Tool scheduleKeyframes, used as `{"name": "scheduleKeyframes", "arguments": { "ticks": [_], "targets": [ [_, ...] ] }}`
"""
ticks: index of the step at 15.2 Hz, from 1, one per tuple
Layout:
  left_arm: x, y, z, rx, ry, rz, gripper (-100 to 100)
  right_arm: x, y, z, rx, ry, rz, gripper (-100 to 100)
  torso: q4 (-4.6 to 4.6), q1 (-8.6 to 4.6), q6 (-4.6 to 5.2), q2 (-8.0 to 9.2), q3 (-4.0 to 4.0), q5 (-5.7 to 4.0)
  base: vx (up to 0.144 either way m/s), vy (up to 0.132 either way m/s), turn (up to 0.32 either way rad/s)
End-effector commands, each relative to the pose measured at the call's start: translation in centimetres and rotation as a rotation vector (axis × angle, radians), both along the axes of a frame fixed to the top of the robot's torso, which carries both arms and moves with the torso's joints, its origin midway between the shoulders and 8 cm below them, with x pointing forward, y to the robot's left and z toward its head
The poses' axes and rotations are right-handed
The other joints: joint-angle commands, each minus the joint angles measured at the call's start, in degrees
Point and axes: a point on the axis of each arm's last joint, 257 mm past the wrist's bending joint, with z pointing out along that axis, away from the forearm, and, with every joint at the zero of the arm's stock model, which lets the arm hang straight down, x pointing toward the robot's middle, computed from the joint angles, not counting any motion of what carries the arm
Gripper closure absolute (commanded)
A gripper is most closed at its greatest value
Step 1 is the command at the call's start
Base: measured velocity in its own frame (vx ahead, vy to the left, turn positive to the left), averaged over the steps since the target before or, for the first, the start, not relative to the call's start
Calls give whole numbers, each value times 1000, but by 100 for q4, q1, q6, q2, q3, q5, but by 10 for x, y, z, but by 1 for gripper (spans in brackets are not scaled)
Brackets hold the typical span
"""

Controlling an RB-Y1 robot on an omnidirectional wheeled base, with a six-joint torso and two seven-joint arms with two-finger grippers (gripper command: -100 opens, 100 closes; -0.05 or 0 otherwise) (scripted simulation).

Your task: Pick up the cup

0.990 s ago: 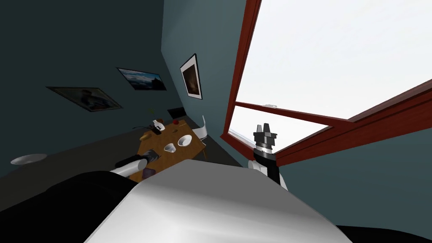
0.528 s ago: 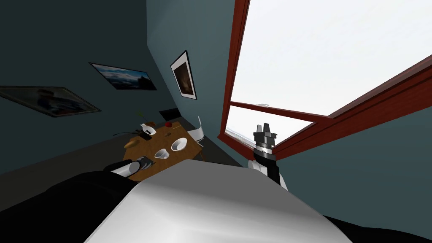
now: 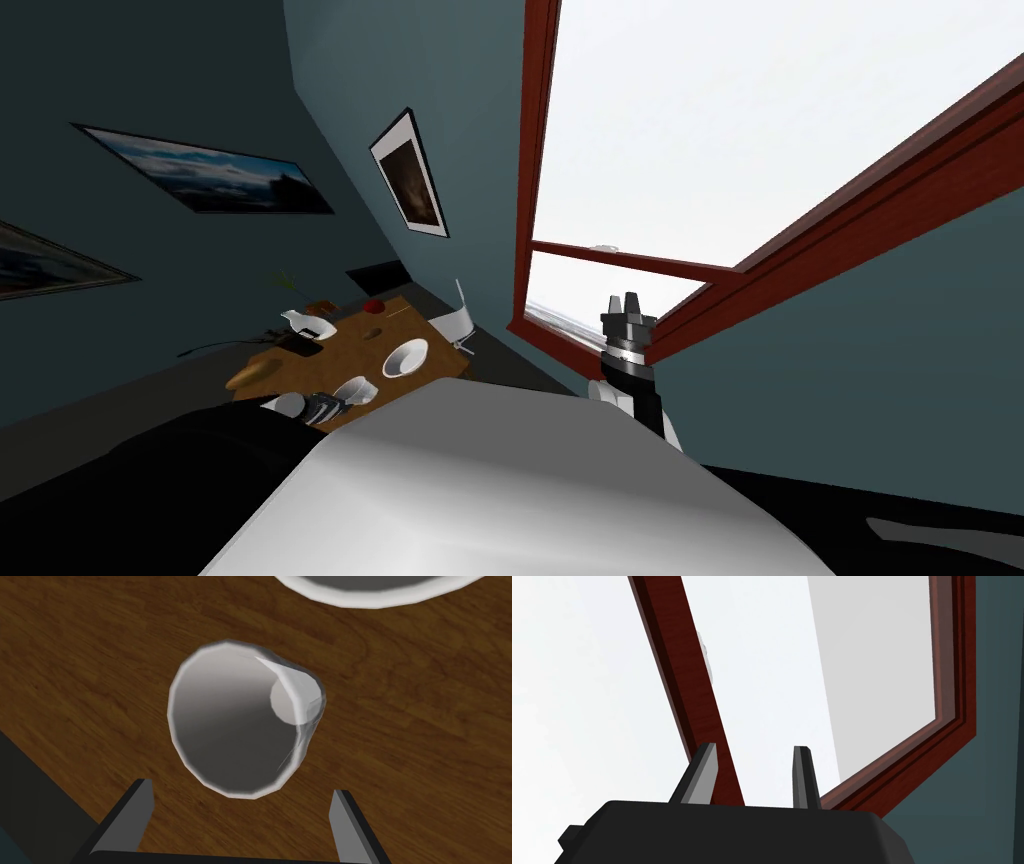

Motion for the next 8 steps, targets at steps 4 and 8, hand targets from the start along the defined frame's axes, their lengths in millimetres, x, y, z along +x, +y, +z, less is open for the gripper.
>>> {"name": "scheduleKeyframes", "arguments": {
  "ticks": [4, 8],
  "targets": [
    [-46, -8, -12, -118, 35, 128, -100, 0, 0, 0, 0, 0, 0, 0, 0, 2, 0, -1, 0, 0, 64, 4, -178],
    [-73, -17, -18, -198, 50, 219, -100, 0, 0, 0, 0, 0, 0, 0, 1, 5, 3, 3, 2, 1, 50, 13, -163]
  ]
}}
